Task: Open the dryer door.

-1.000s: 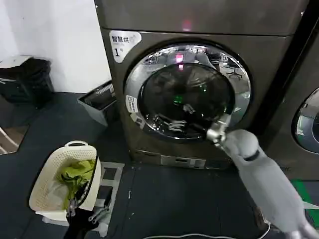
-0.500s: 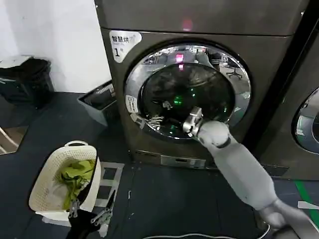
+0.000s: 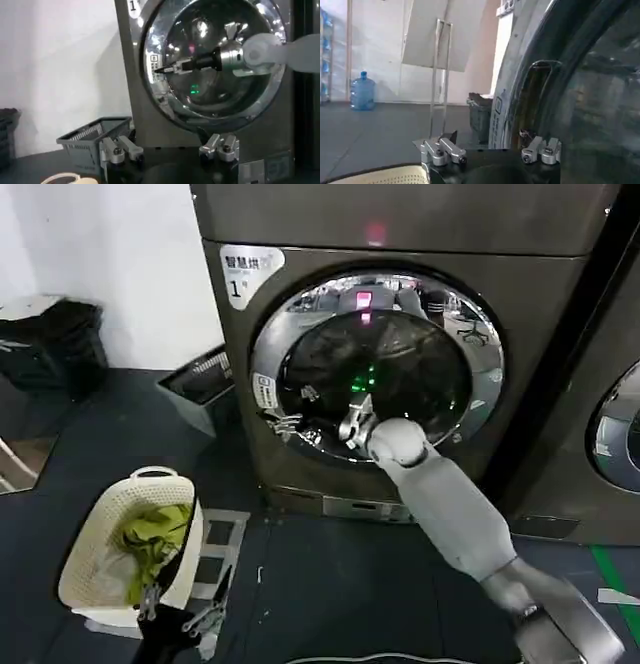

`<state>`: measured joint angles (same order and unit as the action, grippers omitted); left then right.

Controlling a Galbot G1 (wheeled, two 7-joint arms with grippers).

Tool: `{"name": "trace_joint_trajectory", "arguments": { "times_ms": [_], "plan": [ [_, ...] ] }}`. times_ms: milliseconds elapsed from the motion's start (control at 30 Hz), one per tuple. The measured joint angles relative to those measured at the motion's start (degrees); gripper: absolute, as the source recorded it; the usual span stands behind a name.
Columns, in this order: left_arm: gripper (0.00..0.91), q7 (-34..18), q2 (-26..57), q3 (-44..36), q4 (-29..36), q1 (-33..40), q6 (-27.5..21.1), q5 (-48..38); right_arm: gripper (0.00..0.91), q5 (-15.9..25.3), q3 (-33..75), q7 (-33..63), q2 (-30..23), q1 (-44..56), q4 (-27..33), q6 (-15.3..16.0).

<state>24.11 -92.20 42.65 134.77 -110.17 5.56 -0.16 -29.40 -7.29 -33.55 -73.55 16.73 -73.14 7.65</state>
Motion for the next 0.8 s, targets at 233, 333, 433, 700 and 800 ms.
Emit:
{"name": "trace_joint_trajectory", "arguments": {
  "times_ms": [233,333,433,700,800],
  "plan": [
    [0.907,0.04,0.00,1.04,0.20,1.16,-1.75,-2.38,0.907,-1.12,0.84,-3.69,1.53,0.96,-1.78,0.39],
    [0.907,-0.16,0.00,1.71,0.55,1.87,-3.53,-4.16,0.907,-2.95,1.70,-6.88,3.27,2.14,-3.79,1.53],
    [0.907,1.04,0.00,2.96,-0.14,2.81,-3.19,-4.93,0.907,-3.60,2.67,-10.33,4.98,3.29,-5.90,1.72],
    [0.907,4.67,0.86,6.30,-3.83,5.98,-4.48,-13.77,0.907,-5.00,4.76,-20.11,8.29,6.25,-10.87,2.38],
    [0.907,3.16,4.76,7.10,-5.43,7.86,-4.35,-17.83,0.907,-4.96,5.72,-23.92,9.54,7.86,-12.93,3.15]
  ]
}}
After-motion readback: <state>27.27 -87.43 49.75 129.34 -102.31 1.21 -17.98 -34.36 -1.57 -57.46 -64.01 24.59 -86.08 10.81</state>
